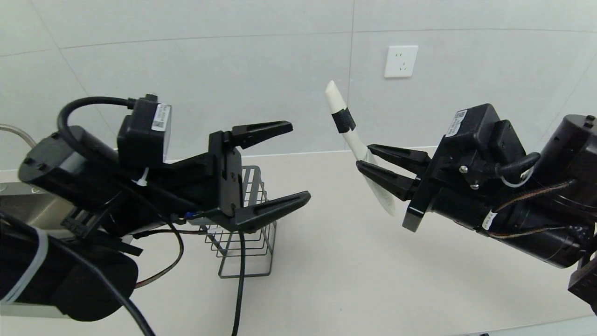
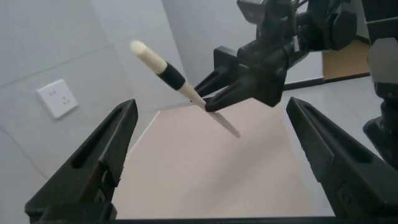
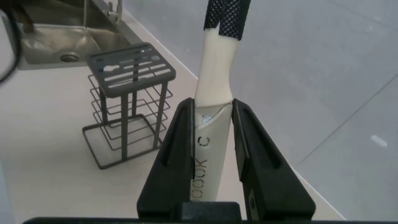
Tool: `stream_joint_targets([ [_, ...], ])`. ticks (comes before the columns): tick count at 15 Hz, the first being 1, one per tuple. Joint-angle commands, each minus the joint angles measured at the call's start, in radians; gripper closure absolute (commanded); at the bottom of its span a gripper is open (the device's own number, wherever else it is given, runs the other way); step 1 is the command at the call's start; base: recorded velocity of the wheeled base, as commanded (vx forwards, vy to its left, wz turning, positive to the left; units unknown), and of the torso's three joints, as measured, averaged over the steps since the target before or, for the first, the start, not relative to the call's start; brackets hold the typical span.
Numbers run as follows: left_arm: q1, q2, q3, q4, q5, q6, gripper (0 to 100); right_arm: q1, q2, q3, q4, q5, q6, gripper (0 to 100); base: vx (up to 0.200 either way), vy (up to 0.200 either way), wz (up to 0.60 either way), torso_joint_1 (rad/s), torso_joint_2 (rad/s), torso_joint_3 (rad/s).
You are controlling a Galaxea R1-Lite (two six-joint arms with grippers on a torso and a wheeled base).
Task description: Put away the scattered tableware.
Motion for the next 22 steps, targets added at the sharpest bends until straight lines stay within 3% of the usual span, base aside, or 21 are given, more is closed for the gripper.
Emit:
stream_joint_targets([
  [1,-0.037,0.077,-0.058,-0.002,0.001,-0.023,0,0.017,-0.017,-0.001,0.001,0.0,0.0,100,0.0,0.0,0.0,0.0,0.0,0.0],
  [3,-0.062,0.111,-0.115,-0.002,0.009,-0.03,0,0.028,-0.015,-0.001,-0.001,0.0,0.0,100,0.0,0.0,0.0,0.0,0.0,0.0],
  [6,-0.103,0.16,-0.208,-0.002,0.023,-0.082,0,0.045,-0.01,-0.001,-0.004,0.015,0.0,100,0.0,0.0,0.0,0.0,0.0,0.0],
  [9,-0.111,0.187,-0.291,-0.002,0.032,-0.115,0,0.072,-0.01,0.004,-0.007,0.015,-0.002,100,0.0,0.0,0.0,0.0,0.0,0.0],
  [12,-0.134,0.174,-0.3,-0.002,0.059,-0.17,0,0.075,-0.007,0.004,-0.008,0.017,-0.003,100,0.0,0.0,0.0,0.0,0.0,0.0],
  [17,-0.137,0.154,-0.299,-0.002,0.059,-0.185,0,0.075,-0.009,0.007,-0.013,0.015,-0.002,100,0.0,0.0,0.0,0.0,0.0,0.0],
  [22,-0.136,0.092,-0.259,-0.002,0.072,-0.243,0,0.074,-0.007,0.007,-0.015,0.012,-0.002,100,0.0,0.0,0.0,0.0,0.0,0.0],
])
